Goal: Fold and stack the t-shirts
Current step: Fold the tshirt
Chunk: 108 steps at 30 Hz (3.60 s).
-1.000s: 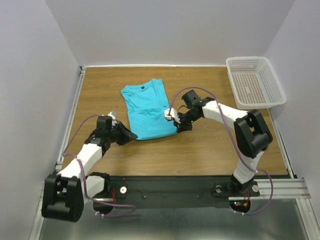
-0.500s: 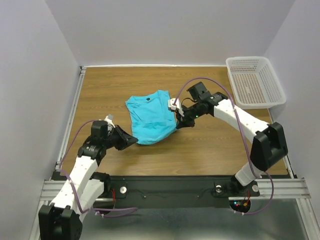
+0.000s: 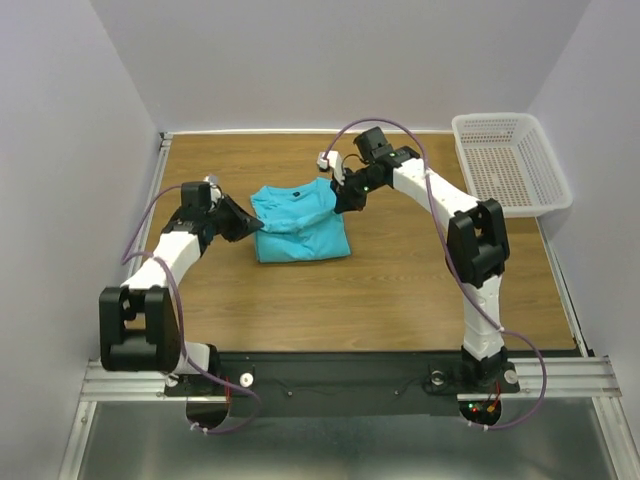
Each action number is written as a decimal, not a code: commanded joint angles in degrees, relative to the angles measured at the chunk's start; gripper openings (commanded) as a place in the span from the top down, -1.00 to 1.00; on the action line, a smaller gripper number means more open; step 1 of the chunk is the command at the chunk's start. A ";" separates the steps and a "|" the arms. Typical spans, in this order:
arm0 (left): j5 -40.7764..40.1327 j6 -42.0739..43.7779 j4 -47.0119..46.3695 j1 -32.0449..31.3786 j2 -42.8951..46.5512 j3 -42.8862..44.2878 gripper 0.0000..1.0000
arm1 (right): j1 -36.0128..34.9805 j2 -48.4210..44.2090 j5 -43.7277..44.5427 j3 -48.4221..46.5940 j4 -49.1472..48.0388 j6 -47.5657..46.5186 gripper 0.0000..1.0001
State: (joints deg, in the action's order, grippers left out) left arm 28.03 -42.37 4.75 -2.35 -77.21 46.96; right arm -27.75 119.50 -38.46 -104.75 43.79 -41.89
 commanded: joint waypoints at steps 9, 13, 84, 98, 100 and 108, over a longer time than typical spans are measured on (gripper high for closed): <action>3.52 7.39 -3.96 1.82 -17.62 16.92 1.00 | 4.10 14.00 2.86 -22.69 -1.69 8.49 0.99; 4.66 7.30 -4.40 1.91 -19.82 20.27 1.00 | 4.46 14.01 0.41 -23.40 -2.92 8.75 0.99; 2.56 0.89 -16.70 5.86 -42.67 48.66 1.00 | 5.95 23.93 24.38 -24.27 -50.03 38.28 0.99; 1.06 -0.08 -19.87 6.04 -47.59 53.49 1.00 | 4.19 29.65 37.84 -28.14 -56.88 41.71 0.99; 1.15 -0.17 -19.87 6.04 -48.56 55.33 1.00 | 4.19 30.43 37.93 -28.84 -57.67 41.63 0.99; 0.80 -0.61 -20.92 6.13 -52.16 58.25 1.00 | 3.93 32.46 39.60 -30.25 -59.43 44.17 0.99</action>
State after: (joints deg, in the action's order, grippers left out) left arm 29.74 -42.92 -11.81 2.72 -129.80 102.13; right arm -24.03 150.58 -2.17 -131.52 -9.65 0.86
